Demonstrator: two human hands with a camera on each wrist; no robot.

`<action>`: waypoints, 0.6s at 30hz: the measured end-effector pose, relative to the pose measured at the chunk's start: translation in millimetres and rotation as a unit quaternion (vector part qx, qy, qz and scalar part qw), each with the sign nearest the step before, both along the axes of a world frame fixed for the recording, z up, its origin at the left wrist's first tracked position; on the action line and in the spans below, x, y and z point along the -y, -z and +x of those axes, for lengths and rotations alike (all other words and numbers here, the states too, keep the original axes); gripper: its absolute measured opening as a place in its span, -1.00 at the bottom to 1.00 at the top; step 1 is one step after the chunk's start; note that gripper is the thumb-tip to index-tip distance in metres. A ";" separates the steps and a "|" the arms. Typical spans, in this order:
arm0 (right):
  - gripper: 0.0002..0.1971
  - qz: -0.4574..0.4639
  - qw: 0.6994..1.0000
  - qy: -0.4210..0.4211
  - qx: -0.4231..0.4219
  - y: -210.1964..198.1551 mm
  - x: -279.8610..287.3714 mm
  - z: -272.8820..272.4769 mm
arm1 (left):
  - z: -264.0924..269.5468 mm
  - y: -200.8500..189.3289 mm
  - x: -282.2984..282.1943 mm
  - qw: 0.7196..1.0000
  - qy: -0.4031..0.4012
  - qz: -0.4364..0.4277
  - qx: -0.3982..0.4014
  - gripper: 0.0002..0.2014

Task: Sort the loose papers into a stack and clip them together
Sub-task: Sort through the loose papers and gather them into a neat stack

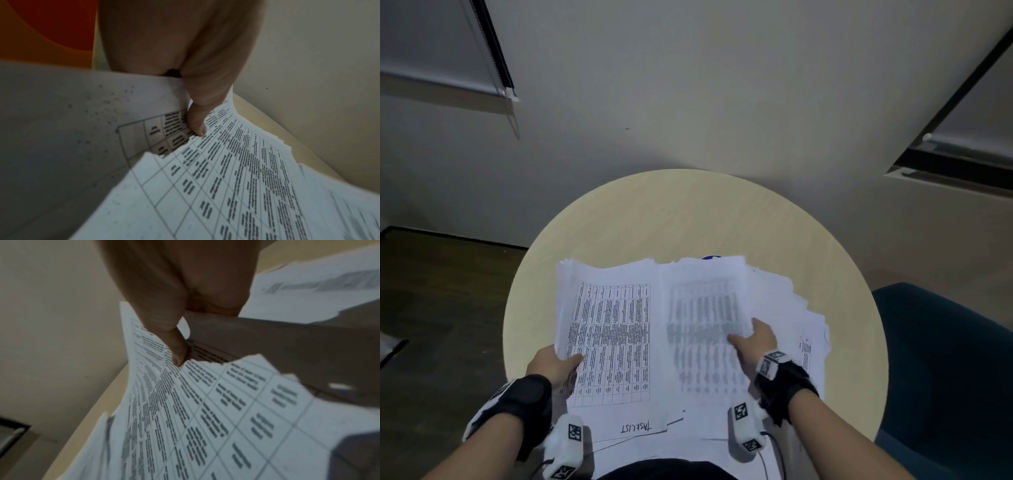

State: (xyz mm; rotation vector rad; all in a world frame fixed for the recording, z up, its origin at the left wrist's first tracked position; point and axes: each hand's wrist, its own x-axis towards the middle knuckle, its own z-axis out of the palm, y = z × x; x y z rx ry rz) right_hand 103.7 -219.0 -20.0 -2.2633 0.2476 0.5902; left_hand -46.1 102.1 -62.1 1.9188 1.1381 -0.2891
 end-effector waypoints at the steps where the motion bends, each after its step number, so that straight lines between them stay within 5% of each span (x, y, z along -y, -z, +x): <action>1: -0.53 -0.013 1.000 0.019 -0.003 5.3 13.4 6.6 | 0.5 0.0 0.3 1.000 -0.003 0.000 -0.001 -0.77; 6: -0.38 -0.102 0.992 0.056 -0.046 19.0 51.5 14.8 | 7.8 -5.4 7.9 1.000 -0.005 0.028 0.012 -0.78; 11: -0.06 -0.209 0.971 0.002 -0.117 0.1 52.2 8.5 | 5.2 -8.4 12.0 0.999 0.011 0.037 0.017 -0.77; 13: -0.10 -0.198 0.972 0.007 -0.126 4.9 49.5 6.7 | 2.0 -5.6 9.8 1.000 0.010 0.008 0.012 -0.78; 16: -0.52 -0.141 0.977 0.018 -0.157 14.1 44.5 4.6 | -1.7 -7.6 8.4 0.999 0.023 -0.026 0.008 -0.85; 18: -0.41 -0.135 0.979 -0.004 -0.154 9.7 44.5 1.6 | -1.7 -8.8 8.1 0.999 0.030 -0.043 0.010 -0.87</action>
